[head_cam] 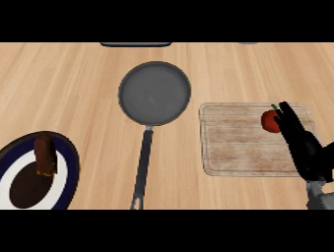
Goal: Pick the bell pepper from the cutting board and place it in the pan
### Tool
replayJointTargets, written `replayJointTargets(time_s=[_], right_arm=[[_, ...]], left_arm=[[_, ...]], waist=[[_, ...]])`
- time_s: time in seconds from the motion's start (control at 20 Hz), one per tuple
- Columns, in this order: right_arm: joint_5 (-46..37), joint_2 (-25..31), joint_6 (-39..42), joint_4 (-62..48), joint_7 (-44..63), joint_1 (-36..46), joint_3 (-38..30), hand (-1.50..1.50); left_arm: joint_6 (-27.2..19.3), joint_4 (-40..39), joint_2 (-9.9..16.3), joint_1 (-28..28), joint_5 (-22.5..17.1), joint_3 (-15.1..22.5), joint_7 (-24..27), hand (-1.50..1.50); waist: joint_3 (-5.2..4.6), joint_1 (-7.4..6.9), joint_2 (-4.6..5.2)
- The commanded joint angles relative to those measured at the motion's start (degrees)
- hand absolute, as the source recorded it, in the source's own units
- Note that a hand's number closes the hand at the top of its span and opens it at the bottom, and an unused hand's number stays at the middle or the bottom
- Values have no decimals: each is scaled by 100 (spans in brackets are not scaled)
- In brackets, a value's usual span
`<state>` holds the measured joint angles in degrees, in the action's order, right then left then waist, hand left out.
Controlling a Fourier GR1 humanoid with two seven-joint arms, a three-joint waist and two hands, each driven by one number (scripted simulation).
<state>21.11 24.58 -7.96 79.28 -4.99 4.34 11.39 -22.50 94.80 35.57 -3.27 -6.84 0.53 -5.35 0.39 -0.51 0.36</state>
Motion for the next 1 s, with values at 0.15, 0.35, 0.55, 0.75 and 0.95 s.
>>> replayJointTargets(time_s=[0.15, 0.35, 0.55, 0.75, 0.95], right_arm=[[587, 655, 778, -138, -299, 1362, -1117, 150], [-546, 1506, -49, -736, -293, 1246, -1273, 150], [-1197, 1761, -171, -280, -1329, 139, -1265, -150], [-1580, 2110, -345, -236, -1018, -189, -1397, -150], [-1958, 2684, 92, -71, -978, -76, -1350, -150]], left_arm=[[314, -40, -692, -359, -519, 355, -304, 0], [620, -139, -1278, -411, -1131, 649, -477, 0], [862, -137, -1111, -227, -1326, 362, -445, 0], [873, -490, -1274, -613, -1211, 384, -443, 0], [813, -380, -1452, -623, -1139, 531, -610, 0]], waist=[[-33, 38, -10], [-54, 152, 36], [-42, 169, -53], [-44, 137, -39], [-43, 74, -40]])
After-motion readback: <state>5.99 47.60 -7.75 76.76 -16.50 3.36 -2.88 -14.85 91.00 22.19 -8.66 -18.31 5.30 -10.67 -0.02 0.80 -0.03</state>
